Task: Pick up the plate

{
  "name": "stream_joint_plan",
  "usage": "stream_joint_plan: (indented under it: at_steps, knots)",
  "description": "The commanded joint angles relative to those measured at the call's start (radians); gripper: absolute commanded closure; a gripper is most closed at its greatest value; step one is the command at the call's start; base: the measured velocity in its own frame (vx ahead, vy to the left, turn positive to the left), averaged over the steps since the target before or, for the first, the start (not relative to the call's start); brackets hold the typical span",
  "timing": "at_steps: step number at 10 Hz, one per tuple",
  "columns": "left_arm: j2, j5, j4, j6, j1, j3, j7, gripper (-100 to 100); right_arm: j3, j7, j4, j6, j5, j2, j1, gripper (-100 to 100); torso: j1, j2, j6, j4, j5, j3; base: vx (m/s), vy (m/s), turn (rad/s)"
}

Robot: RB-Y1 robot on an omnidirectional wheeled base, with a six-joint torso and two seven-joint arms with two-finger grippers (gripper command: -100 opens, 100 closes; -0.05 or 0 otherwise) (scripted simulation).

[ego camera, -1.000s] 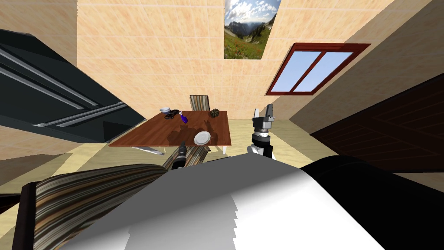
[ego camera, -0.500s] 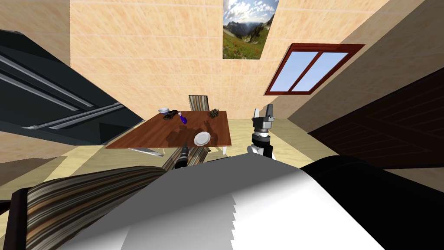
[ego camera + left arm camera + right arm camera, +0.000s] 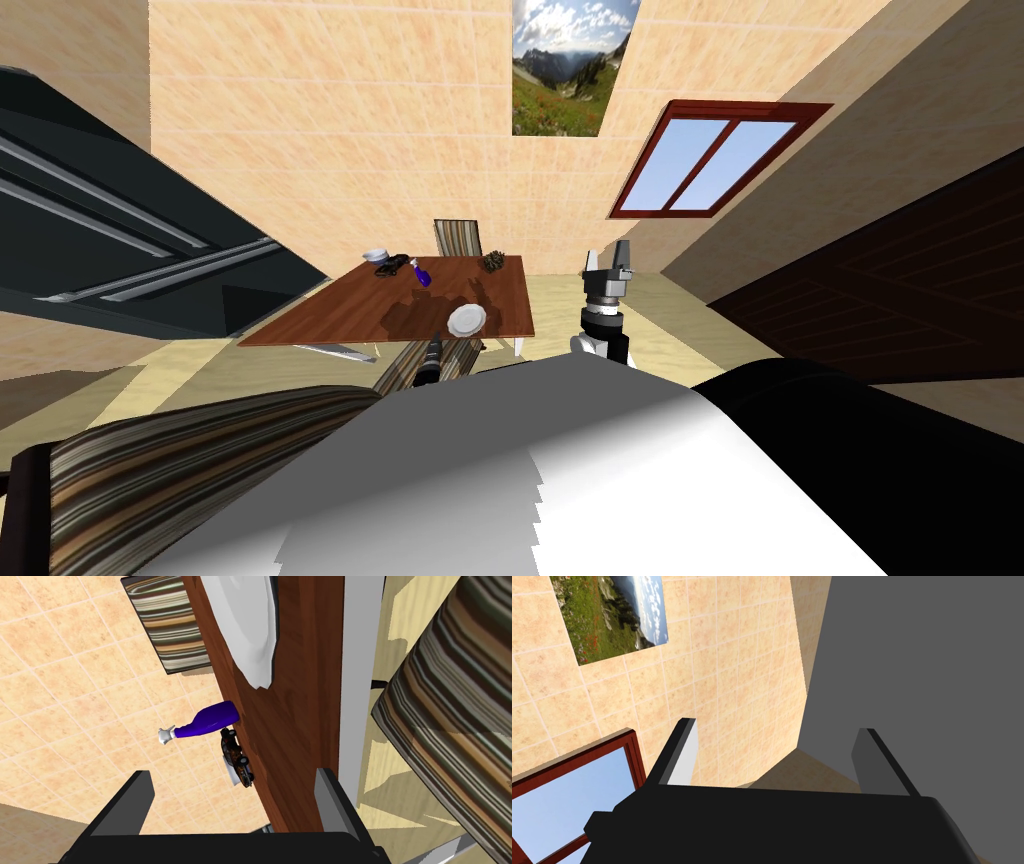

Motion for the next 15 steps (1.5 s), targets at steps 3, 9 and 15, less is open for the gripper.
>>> stream_joint_plan:
  at_steps: [3,9,15]
  knots:
    - [-0.056,-0.008,0.071,0.004,-0.029,-0.019,-0.012,-100,0.000,0.000,0.000,0.000,0.000,0.000,0.000,0,0.000,0.000,0.000,0.000,0.000,0.000,0.007,0.024,-0.026]
    - [-0.160,-0.014,0.121,0.007,-0.054,-0.030,-0.023,-100,0.000,0.000,0.000,0.000,0.000,0.000,0.000,0,-0.001,0.000,0.000,0.000,0.000,0.000,0.002,0.014,-0.011]
    - [-0.165,-0.015,0.142,-0.022,-0.032,-0.030,-0.026,100,0.000,0.000,0.000,0.000,0.000,0.000,0.000,0,-0.002,-0.003,0.001,0.003,-0.001,0.000,0.058,-0.001,-0.007]
